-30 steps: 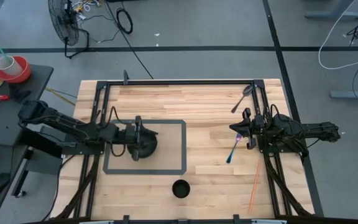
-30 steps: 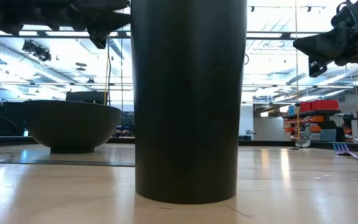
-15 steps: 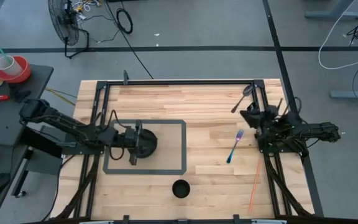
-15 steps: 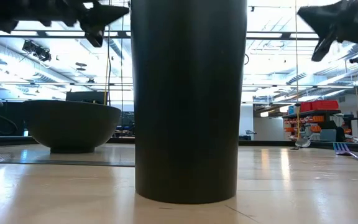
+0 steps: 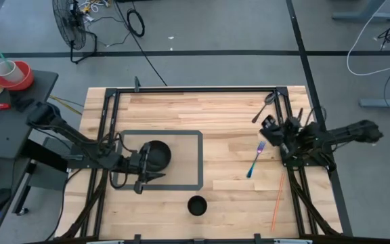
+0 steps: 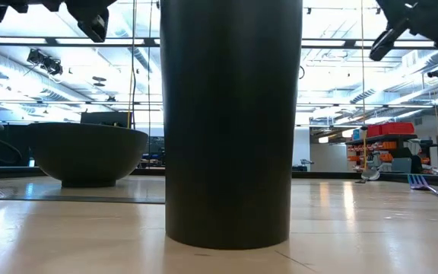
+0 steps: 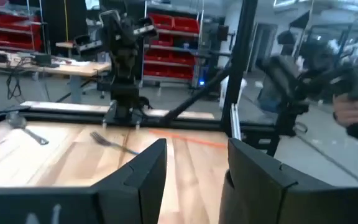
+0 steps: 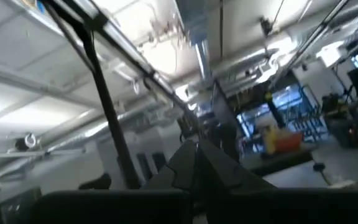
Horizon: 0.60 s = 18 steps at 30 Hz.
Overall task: Pick & Place Utensil
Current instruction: Put the black cup on the top right of the black bowl on the gray placemat
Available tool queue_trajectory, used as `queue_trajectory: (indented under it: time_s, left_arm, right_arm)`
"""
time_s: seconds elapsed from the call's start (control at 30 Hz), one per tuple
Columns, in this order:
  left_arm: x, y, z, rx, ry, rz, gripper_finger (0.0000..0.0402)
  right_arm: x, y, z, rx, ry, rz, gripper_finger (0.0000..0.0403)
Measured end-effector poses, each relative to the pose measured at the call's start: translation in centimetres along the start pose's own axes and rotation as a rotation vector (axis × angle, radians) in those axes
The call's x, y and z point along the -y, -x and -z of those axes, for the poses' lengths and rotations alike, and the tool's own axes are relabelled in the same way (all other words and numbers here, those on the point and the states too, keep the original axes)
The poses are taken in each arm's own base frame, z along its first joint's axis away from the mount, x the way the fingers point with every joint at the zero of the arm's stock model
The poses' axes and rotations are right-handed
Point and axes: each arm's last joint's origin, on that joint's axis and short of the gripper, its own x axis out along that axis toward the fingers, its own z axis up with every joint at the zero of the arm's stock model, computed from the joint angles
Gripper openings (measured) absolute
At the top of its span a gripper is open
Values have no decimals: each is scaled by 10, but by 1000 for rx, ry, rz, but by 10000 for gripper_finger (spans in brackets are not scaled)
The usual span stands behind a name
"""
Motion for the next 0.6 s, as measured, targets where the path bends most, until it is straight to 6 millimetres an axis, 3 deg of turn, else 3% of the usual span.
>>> queue_trajectory:
  time_s: [0.13,0.33,0.6]
  left_arm:
    - [-5,-2,-5,47,-42,-54,177]
    - [-5,-2,-6,61,6,-72,177]
    - [5,2,-3,38,38,-22,177]
  right_arm:
    - [-8,-25,10,-103,12,-16,23]
    - [-29,-81,27,-262,121,-119,23]
    - [-53,-137,75,-532,238,-205,25]
